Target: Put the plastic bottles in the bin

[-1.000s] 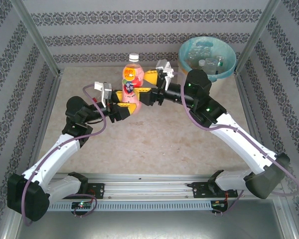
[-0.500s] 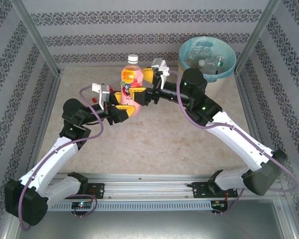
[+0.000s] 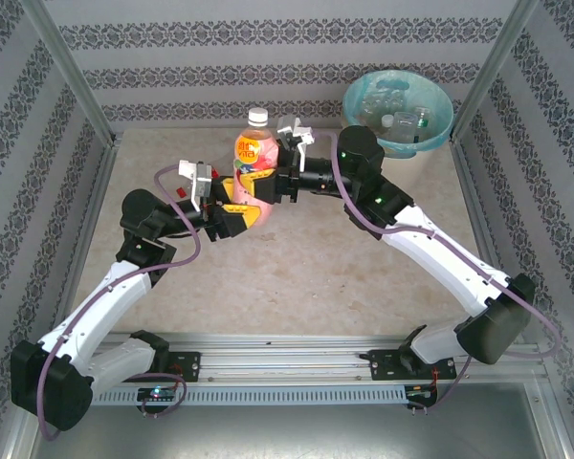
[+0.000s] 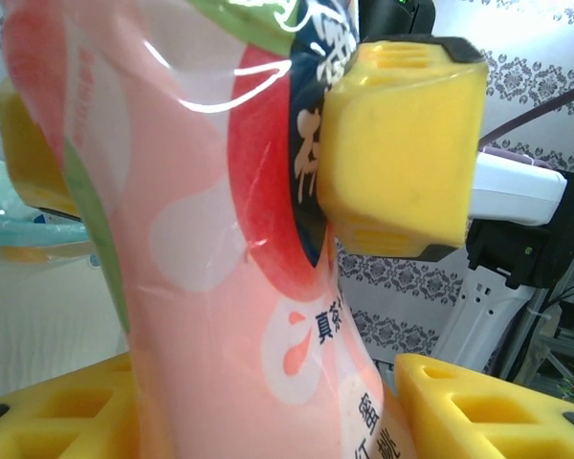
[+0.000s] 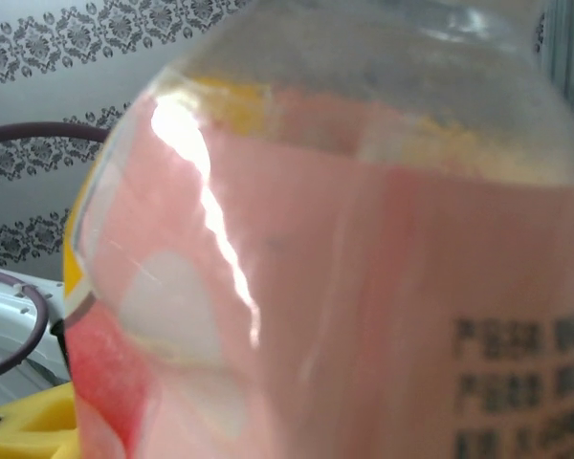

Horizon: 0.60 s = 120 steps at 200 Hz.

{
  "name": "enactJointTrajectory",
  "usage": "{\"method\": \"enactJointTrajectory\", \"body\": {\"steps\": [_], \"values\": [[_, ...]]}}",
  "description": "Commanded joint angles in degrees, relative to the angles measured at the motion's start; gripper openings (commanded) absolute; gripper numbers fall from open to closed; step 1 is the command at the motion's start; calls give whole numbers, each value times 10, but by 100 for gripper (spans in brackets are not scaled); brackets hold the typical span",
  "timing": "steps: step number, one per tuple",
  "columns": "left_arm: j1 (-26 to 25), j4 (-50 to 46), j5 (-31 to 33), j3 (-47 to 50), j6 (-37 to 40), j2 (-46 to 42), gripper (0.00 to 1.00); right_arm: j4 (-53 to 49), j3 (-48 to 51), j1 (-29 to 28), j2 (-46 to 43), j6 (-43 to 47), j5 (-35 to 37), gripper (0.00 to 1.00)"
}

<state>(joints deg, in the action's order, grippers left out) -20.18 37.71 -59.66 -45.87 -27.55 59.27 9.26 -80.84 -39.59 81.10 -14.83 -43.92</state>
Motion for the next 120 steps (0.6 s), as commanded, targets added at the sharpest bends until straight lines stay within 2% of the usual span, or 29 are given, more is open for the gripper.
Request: {"method": "enactJointTrajectory", "body": {"steps": [1, 15, 27, 62, 94, 120], "values": [[-5, 37, -12, 7, -2, -2, 56, 27, -17, -2, -2, -7, -51, 53], [-5, 24, 6, 9, 4, -7, 61, 14, -16, -1, -10, 10, -24, 49], [-5, 10, 32, 11, 13, -13, 71, -5, -17, 2, -21, 30, 9, 47], [-5, -46, 183, 31, 61, -51, 96, -79, -39, 22, -54, 109, 132, 46], [-5, -120, 329, 37, 107, -77, 100, -132, -79, 66, -62, 178, 258, 43], [-5, -156, 382, 35, 119, -81, 100, -142, -115, 122, -42, 205, 353, 43]]}}
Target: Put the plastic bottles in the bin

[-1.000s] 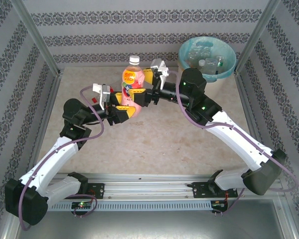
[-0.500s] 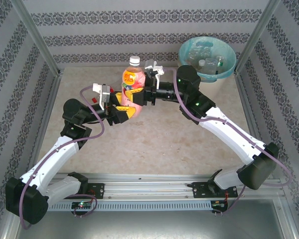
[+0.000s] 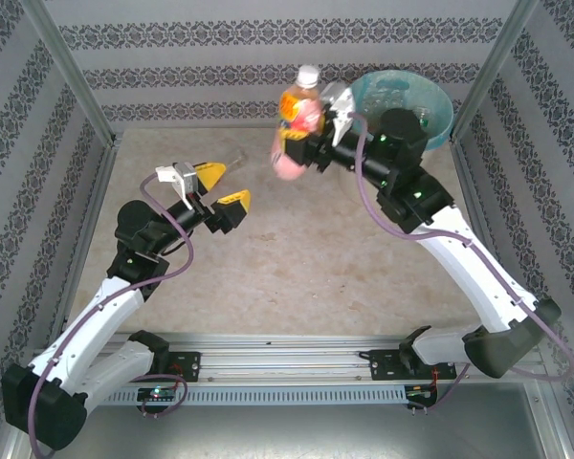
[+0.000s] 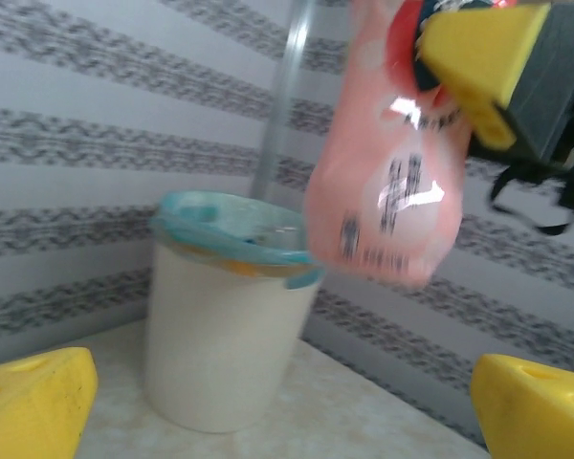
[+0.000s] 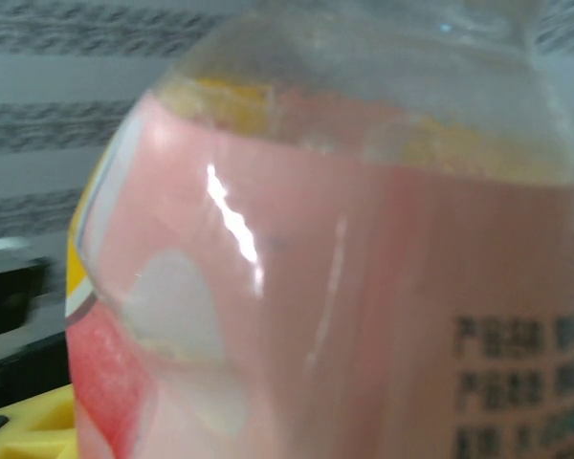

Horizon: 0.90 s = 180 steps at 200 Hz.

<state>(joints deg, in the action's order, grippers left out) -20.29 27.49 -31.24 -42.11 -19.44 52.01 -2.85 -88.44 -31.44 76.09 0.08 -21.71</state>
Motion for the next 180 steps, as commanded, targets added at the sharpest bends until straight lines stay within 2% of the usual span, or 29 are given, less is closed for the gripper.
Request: {"method": "enactJointTrajectory", "body": {"steps": [1, 27, 79, 130, 180], "values": [[-4, -55, 99, -2, 38, -8, 100, -22, -40, 42, 8, 57, 135, 43], [-4, -66, 110, 2, 30, -6, 100, -16, -81, 93, 51, 69, 233, 43], [-4, -101, 119, -4, 19, -5, 100, -77, -200, 158, 186, 76, 305, 40], [-4, -168, 142, -14, 26, -10, 99, -172, -253, 198, 264, 30, 310, 41], [-4, -168, 154, -7, 16, -9, 99, -258, -279, 221, 299, 12, 298, 41]]}}
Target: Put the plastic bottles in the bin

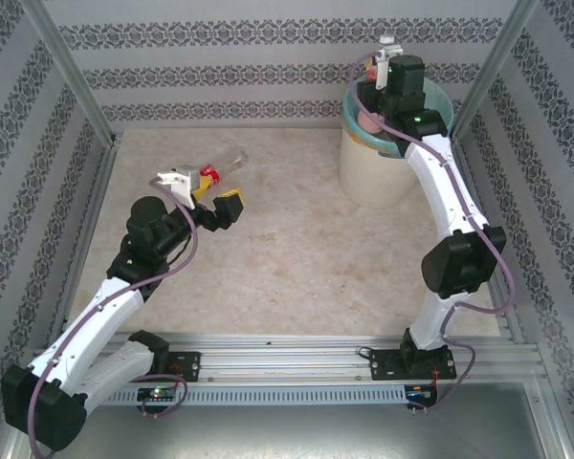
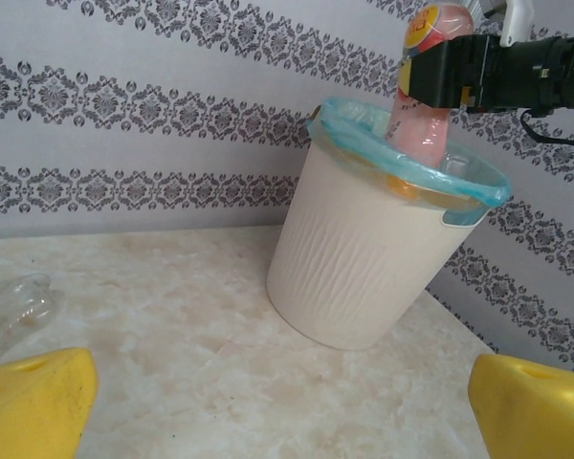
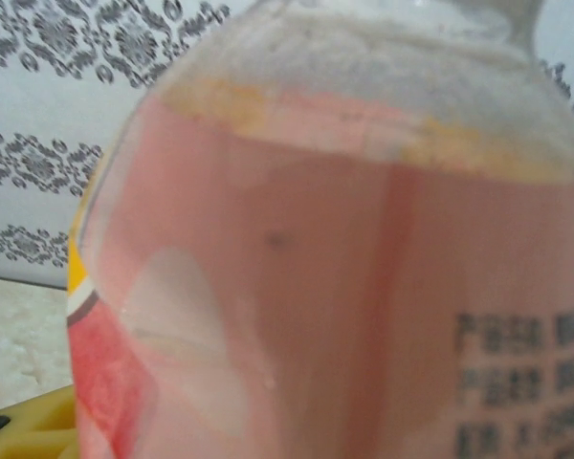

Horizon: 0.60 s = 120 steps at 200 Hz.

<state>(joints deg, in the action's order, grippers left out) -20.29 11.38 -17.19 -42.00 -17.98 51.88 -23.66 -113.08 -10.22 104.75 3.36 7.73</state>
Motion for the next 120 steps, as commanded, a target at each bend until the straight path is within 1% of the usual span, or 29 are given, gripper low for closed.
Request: {"method": "enactJointTrajectory", "body": {"steps": [1, 55, 78, 84, 97, 108, 120], "values": [[-4, -7, 14, -8, 0, -6, 99, -52, -33, 9, 13, -22, 4, 41], [-4, -11, 19, -16, 4, 7, 99, -156, -61, 31, 51, -54, -31, 45], [-4, -8, 20, -15, -2, 10, 99, -206, -101, 42, 81, -68, -35, 48], [-4, -8, 20, -15, -3, 10, 99, -213, -113, 42, 89, -68, -34, 50], [-4, -7, 21, -13, -6, 10, 99, -229, -146, 42, 97, -71, -32, 61], [-4, -10, 21, -12, -7, 10, 99, -234, -173, 36, 98, -73, -28, 72], [-4, -13, 23, -12, -7, 9, 99, -227, -199, 26, 92, -66, -15, 77]]}}
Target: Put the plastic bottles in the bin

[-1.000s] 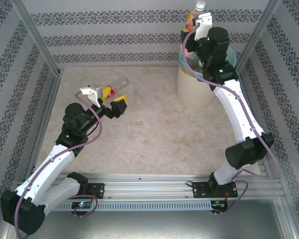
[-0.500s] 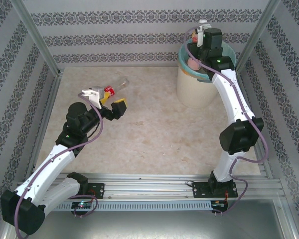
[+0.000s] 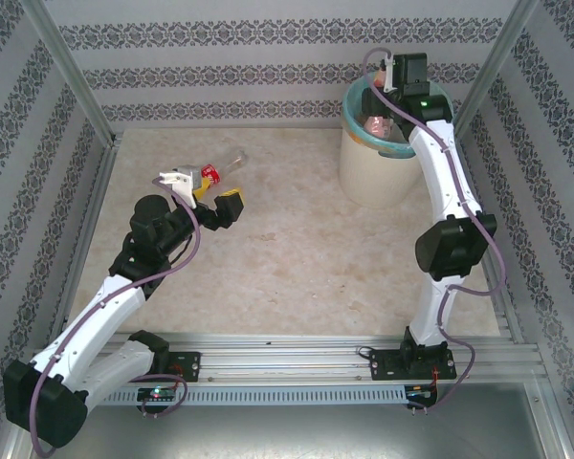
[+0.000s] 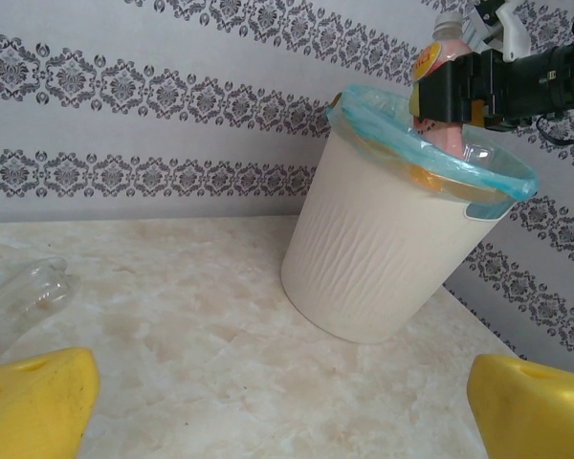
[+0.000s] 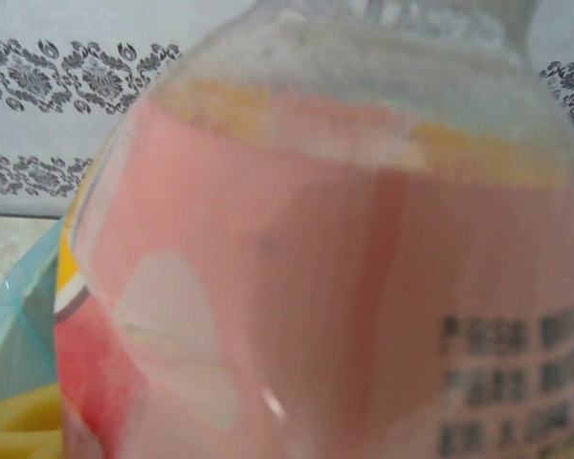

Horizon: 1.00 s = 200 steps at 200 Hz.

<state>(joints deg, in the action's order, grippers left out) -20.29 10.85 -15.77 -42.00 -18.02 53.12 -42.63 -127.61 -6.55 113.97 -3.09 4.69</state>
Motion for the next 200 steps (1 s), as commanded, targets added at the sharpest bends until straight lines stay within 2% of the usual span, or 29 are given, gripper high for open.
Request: {"method": "enactJointTrajectory", "body": {"steps": [1, 33, 59, 97, 134, 166, 200], "values": [[-4, -7, 9, -12, -7, -4, 99, -36, -56, -12, 0, 0, 18, 77], [-4, -4, 11, -7, -11, -6, 99, -38, -143, -36, 3, 37, 64, 84], [-4, -3, 9, -5, -15, -6, 99, -33, -191, -40, 19, 64, 93, 85], [-4, -6, 14, 0, -13, -9, 99, -29, -202, -35, 59, 69, 47, 65], [-4, 1, 15, 6, -22, -9, 99, -27, -225, -36, 131, 68, -24, 53], [-4, -7, 17, 12, -23, -16, 99, -66, -275, -29, 184, 54, -18, 47], [-4, -12, 27, 24, -23, -31, 99, -88, -229, -8, 150, 17, 9, 46]]}}
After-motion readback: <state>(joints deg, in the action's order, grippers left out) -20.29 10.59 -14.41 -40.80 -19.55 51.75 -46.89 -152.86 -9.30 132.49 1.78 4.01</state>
